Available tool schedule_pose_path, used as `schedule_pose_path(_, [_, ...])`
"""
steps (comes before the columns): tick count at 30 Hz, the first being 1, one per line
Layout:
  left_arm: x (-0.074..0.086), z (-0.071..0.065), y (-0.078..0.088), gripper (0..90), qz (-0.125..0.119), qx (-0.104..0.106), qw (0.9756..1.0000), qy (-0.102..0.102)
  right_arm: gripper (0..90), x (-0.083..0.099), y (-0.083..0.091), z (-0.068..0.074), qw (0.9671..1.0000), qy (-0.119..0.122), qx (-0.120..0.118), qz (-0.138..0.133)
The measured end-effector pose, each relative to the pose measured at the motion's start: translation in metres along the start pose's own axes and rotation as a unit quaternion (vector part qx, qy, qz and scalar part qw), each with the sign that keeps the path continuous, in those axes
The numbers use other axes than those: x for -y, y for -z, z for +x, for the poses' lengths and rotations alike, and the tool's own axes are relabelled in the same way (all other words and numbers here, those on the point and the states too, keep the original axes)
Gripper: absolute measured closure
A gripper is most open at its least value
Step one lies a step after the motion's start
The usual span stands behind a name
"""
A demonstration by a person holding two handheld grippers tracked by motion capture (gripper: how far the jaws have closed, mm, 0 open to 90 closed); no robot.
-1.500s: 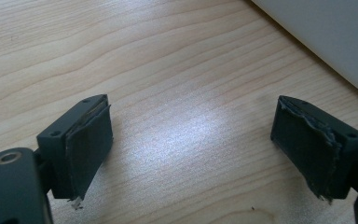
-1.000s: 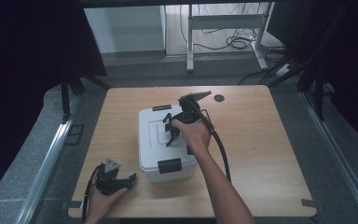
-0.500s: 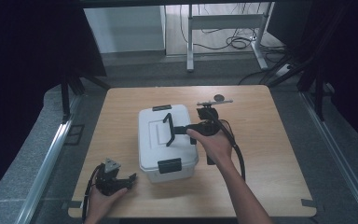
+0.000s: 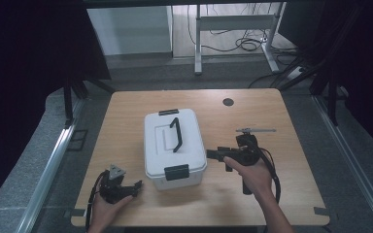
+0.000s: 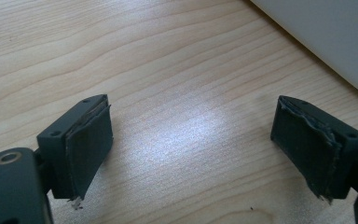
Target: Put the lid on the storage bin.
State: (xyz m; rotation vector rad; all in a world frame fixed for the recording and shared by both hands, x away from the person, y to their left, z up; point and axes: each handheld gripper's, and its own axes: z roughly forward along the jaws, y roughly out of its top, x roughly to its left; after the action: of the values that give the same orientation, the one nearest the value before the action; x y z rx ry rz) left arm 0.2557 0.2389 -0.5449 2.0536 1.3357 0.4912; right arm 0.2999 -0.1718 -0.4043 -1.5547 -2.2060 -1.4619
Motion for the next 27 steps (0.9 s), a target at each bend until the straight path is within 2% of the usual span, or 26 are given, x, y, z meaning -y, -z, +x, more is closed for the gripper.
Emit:
schedule_pose_path(5, [0.0,0.0,0.0,12.6,0.0,0.0,1.0,0.0,39.9,0.023,0.009,-0.018,0.9999,-0.014,0.003,0.003])
schedule_pose_path(6, [0.0,0.0,0.0,12.6,0.0,0.0,1.0,0.0,39.9,0.023,0.009,-0.018,0.9999,-0.014,0.003,0.003])
schedule_pose_path(7, [0.0,0.0,0.0,12.6,0.001,0.0,1.0,0.001,39.9,0.033,0.012,-0.025,0.9998,-0.017,0.011,0.005])
schedule_pose_path(8, [0.0,0.0,0.0,12.6,0.001,0.0,1.0,0.001,39.9,0.033,0.012,-0.025,0.9998,-0.017,0.011,0.005])
schedule_pose_path(9, [0.0,0.0,0.0,12.6,0.0,0.0,1.0,0.002,39.9,0.04,0.013,-0.032,0.9996,-0.021,0.014,0.011])
schedule_pose_path(15, [0.0,0.0,0.0,12.6,0.0,0.001,1.0,0.002,39.9,0.06,0.016,-0.049,0.9989,-0.03,0.026,0.025])
schedule_pose_path(21, [0.0,-0.001,0.0,12.6,0.0,0.001,1.0,0.001,39.9,0.068,0.015,-0.054,0.9984,-0.037,0.028,0.031])
schedule_pose_path(27, [0.0,-0.001,0.0,12.3,0.0,0.0,1.0,0.002,40.0,0.069,0.015,-0.052,0.9988,-0.031,0.025,0.027])
